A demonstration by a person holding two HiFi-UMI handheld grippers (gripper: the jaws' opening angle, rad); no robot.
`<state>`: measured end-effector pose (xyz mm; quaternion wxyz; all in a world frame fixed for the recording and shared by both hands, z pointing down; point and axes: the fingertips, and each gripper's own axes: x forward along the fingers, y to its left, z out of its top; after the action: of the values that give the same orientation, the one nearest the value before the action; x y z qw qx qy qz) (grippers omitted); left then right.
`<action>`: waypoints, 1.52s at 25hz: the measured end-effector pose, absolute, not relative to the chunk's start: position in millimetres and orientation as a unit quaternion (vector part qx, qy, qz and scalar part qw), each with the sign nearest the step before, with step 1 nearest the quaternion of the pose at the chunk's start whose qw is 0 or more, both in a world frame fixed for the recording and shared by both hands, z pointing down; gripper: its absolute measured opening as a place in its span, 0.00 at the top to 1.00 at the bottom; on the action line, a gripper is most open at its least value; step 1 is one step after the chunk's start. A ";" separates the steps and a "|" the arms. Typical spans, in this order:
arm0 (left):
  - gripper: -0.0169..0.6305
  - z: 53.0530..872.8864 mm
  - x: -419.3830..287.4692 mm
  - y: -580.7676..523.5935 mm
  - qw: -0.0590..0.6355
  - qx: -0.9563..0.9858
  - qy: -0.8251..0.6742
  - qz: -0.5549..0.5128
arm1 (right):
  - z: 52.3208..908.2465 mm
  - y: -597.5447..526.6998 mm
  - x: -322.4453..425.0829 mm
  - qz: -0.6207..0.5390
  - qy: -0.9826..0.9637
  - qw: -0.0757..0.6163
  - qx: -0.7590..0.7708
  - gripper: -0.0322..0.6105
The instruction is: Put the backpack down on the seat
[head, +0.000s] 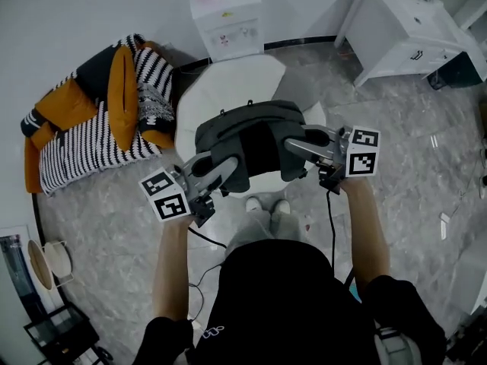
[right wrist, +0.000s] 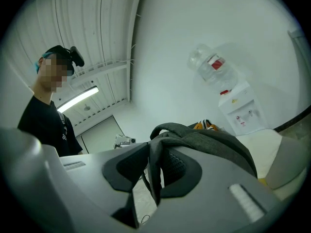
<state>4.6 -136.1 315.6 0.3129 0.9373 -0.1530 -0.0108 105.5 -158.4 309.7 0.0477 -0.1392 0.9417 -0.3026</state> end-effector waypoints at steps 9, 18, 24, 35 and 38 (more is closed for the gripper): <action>0.89 385.7 -11.5 -128.7 0.384 0.911 -0.150 0.001 | 377.7 -149.8 88.1 -0.372 0.914 0.020 -0.162 0.82; 0.89 488.6 -28.7 -113.0 0.439 0.887 -0.144 0.010 | 479.8 -132.9 71.1 -0.439 0.880 0.015 -0.181 0.82; 0.89 547.1 -21.5 -106.2 0.473 0.868 -0.150 0.014 | 537.2 -125.0 77.9 -0.470 0.862 0.010 -0.190 0.83; 0.89 645.3 -9.7 -101.0 0.515 0.843 -0.152 0.037 | 638.0 -110.7 86.8 -0.520 0.830 0.003 -0.203 0.85; 0.89 675.7 -14.1 -111.2 0.521 0.838 -0.155 0.046 | 668.5 -119.6 82.9 -0.530 0.822 -0.003 -0.210 0.85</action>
<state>-14.1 -111.2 675.7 0.5213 0.8379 -0.1550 0.0460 82.9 -119.6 668.5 -0.0030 -0.2096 0.8217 -0.5300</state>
